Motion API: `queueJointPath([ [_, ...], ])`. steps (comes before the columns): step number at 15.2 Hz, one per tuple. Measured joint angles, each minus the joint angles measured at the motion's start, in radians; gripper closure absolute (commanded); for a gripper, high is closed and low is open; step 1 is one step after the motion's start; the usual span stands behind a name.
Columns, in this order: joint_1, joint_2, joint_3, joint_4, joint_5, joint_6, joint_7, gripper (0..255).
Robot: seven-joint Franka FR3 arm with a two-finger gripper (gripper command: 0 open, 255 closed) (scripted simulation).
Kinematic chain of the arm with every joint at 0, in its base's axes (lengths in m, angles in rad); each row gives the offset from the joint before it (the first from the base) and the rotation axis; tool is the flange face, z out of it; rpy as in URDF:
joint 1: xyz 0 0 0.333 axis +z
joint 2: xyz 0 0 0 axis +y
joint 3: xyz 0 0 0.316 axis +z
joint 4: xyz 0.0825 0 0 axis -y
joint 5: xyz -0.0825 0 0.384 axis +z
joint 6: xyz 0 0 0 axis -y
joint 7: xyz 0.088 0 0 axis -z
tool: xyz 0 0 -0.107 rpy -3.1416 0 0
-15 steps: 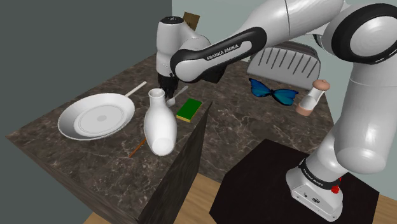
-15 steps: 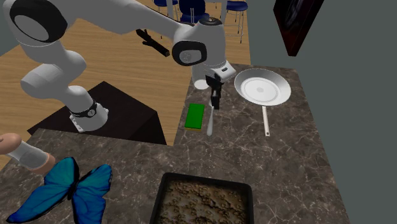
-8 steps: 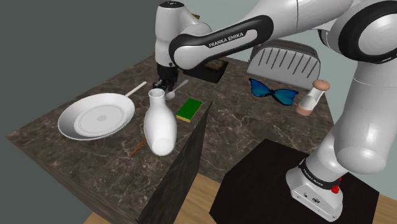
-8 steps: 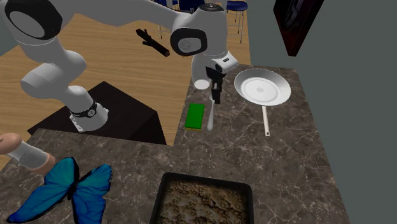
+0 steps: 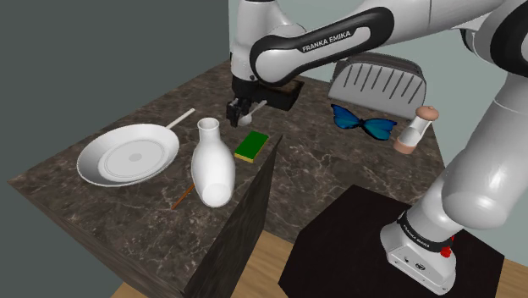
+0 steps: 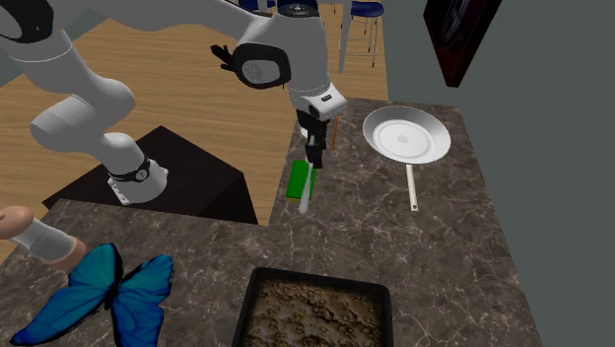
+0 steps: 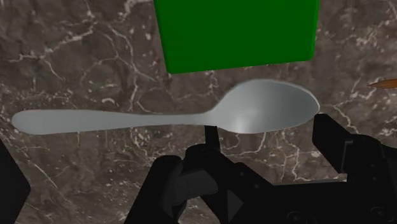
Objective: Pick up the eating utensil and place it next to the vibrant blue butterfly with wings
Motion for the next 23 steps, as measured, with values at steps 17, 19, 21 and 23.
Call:
queueJointPath([
  [17,-0.173,-0.396,-0.189,-0.465,0.185,0.089,-0.455,255],
  [19,-0.188,-0.431,-0.219,-0.502,0.192,0.088,-0.505,255],
  [21,-0.207,-0.451,-0.254,-0.526,0.193,0.090,-0.559,255],
  [23,-0.227,-0.466,-0.292,-0.543,0.192,0.090,-0.614,255],
])
